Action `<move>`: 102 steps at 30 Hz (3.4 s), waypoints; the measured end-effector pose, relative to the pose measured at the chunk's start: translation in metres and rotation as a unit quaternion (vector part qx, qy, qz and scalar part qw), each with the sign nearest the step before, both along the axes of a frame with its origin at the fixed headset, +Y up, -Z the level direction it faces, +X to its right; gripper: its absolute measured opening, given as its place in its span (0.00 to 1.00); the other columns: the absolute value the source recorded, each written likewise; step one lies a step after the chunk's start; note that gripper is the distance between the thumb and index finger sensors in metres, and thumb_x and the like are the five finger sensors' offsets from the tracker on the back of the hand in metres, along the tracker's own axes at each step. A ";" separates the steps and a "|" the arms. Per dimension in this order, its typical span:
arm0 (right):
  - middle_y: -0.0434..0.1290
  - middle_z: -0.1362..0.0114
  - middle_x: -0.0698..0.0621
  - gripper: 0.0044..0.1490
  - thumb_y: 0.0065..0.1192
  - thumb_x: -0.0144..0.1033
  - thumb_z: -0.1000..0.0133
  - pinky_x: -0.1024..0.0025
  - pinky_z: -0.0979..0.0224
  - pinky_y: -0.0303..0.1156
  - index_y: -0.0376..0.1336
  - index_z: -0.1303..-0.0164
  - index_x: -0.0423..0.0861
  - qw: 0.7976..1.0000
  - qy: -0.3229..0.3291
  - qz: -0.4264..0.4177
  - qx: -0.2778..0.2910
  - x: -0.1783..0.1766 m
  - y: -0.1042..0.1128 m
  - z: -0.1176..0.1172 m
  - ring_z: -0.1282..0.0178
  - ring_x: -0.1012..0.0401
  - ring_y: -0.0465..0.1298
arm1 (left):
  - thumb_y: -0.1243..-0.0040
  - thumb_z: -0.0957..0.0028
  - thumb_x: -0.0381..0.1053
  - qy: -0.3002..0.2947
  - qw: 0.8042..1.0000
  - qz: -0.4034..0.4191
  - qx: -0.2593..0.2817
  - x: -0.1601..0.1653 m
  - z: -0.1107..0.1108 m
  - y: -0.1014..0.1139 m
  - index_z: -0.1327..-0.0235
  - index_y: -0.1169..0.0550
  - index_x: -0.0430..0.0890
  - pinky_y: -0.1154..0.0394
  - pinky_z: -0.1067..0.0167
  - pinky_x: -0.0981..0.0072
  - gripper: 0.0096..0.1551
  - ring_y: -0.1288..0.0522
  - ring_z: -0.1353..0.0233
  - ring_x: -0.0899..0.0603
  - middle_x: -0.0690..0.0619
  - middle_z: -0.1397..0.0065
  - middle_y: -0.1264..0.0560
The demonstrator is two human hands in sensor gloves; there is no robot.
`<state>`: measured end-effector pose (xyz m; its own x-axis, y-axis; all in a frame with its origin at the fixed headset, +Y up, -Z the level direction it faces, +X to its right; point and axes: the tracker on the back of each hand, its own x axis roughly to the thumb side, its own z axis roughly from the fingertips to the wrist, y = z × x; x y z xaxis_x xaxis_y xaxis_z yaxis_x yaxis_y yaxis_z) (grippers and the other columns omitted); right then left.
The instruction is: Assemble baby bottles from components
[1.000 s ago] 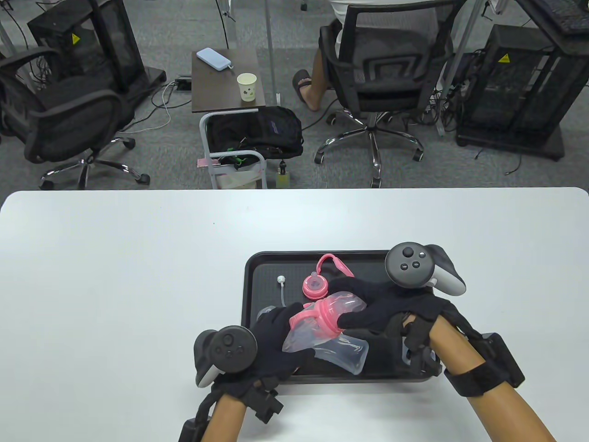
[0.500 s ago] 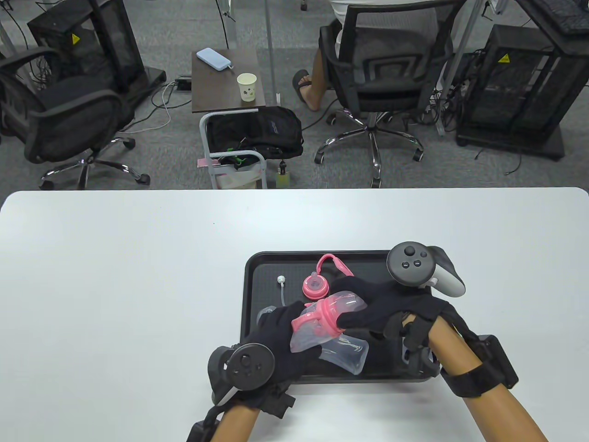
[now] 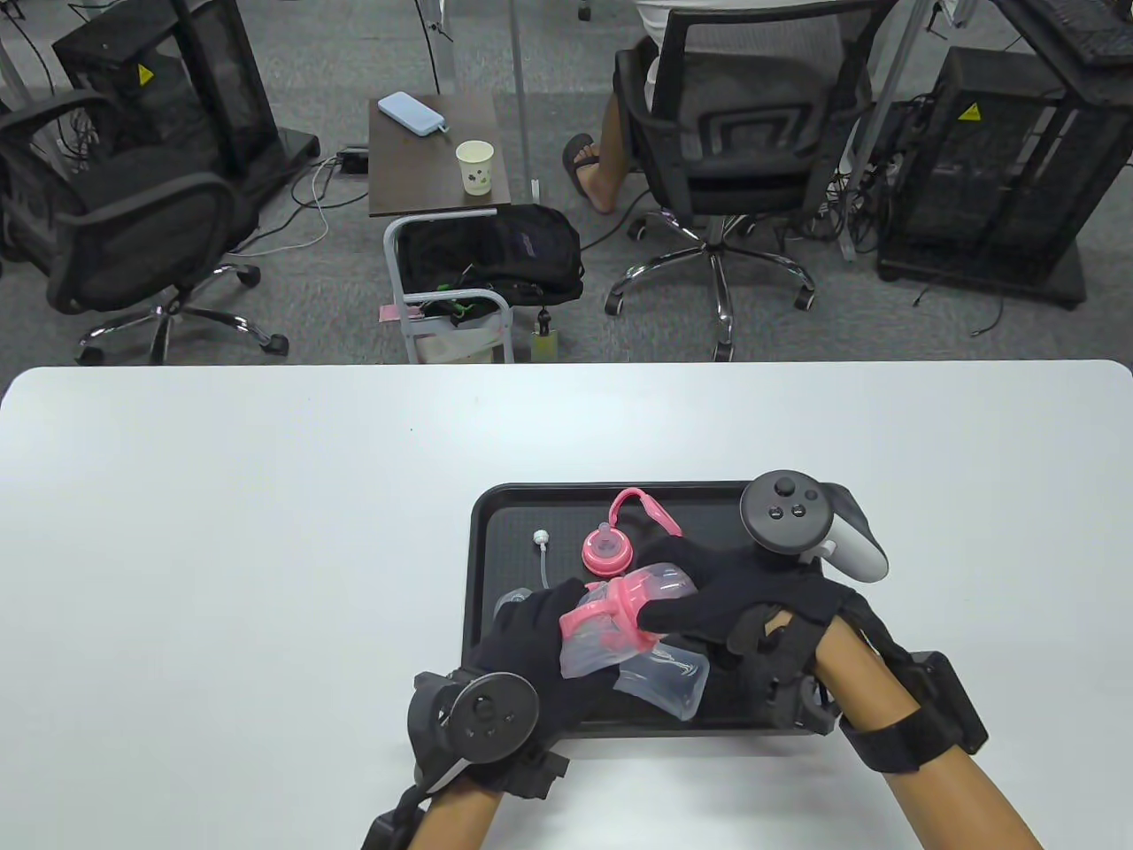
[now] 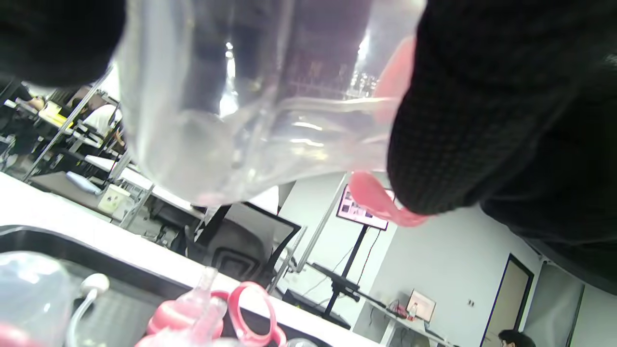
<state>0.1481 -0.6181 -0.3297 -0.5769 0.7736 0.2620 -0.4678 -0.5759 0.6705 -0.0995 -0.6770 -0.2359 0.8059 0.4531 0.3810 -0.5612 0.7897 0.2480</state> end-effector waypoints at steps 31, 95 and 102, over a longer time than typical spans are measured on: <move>0.66 0.22 0.28 0.51 0.57 0.63 0.37 0.29 0.32 0.65 0.54 0.15 0.40 0.962 -0.158 -0.017 0.220 0.079 -0.015 0.016 0.30 0.30 0.71 | 0.21 0.53 0.61 0.085 0.964 0.205 -0.147 -0.100 -0.071 -0.006 0.15 0.44 0.54 0.44 0.23 0.33 0.59 0.36 0.18 0.33 0.50 0.16 0.38; 0.66 0.21 0.27 0.49 0.56 0.62 0.36 0.29 0.32 0.65 0.55 0.15 0.39 0.972 -0.167 -0.007 0.168 0.088 -0.030 0.014 0.29 0.30 0.71 | 0.20 0.56 0.65 0.205 0.888 0.244 -0.332 -0.196 -0.075 -0.108 0.16 0.33 0.53 0.56 0.22 0.44 0.55 0.48 0.12 0.37 0.49 0.12 0.41; 0.67 0.22 0.27 0.49 0.56 0.63 0.36 0.29 0.32 0.65 0.55 0.15 0.39 0.971 -0.161 -0.004 0.174 0.085 -0.029 0.016 0.29 0.29 0.71 | 0.28 0.56 0.74 0.178 0.923 0.076 -0.332 -0.175 -0.053 -0.081 0.14 0.36 0.52 0.46 0.24 0.36 0.59 0.44 0.14 0.30 0.44 0.11 0.42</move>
